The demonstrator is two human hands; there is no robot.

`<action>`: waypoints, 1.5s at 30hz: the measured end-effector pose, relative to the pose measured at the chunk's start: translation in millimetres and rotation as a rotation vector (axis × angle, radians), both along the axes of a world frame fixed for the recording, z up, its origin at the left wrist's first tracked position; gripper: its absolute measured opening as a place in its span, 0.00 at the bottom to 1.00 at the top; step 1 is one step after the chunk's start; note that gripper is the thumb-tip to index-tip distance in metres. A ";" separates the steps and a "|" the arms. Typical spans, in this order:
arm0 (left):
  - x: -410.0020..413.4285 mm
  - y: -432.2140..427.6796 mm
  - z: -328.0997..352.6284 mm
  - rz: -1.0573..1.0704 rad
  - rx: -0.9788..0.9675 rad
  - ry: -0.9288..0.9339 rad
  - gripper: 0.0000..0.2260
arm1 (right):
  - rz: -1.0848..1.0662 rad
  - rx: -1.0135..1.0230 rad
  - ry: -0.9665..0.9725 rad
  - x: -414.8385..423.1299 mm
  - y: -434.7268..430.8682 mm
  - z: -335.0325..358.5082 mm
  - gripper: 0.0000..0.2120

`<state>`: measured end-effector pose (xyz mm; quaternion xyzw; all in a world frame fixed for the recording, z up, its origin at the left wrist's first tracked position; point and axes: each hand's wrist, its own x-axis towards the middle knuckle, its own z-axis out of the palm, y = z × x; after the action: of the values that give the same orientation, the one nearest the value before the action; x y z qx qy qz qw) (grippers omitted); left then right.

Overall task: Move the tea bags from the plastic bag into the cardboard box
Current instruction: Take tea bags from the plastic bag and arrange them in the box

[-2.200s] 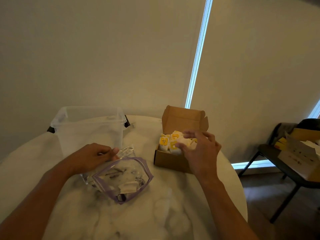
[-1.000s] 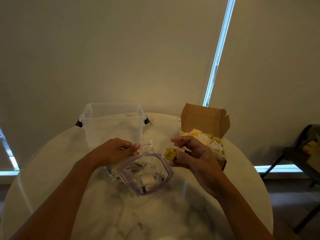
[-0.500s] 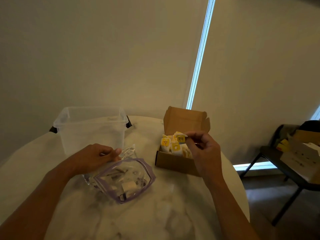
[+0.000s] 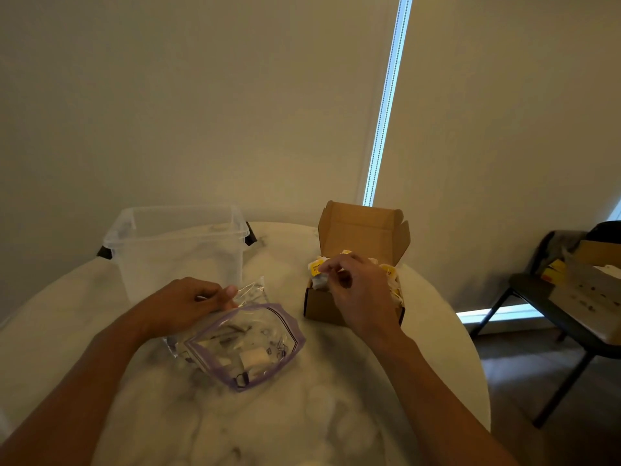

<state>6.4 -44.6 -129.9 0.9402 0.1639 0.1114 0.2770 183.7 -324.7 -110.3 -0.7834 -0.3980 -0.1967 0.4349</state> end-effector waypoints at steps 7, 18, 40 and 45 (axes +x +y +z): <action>-0.2 2.7 -0.6 -0.010 -0.002 0.003 0.24 | -0.096 -0.089 -0.092 2.0 -2.1 -4.0 0.07; -1.5 2.5 -1.3 0.001 -0.026 0.007 0.26 | -0.052 -0.367 -0.118 -4.4 -8.3 -1.2 0.12; -3.8 -6.5 3.7 -0.064 -0.111 -0.062 0.24 | 0.623 -0.604 -0.233 -96.5 49.1 -25.8 0.20; -6.6 -8.4 5.6 -0.077 -0.162 -0.051 0.24 | 0.653 -0.581 -0.374 -98.6 62.4 -28.5 0.19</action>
<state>-0.2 -53.0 -124.3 0.9171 0.1291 0.1107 0.3605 85.1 -262.4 -138.9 -0.6578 -0.7334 -0.0678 0.1579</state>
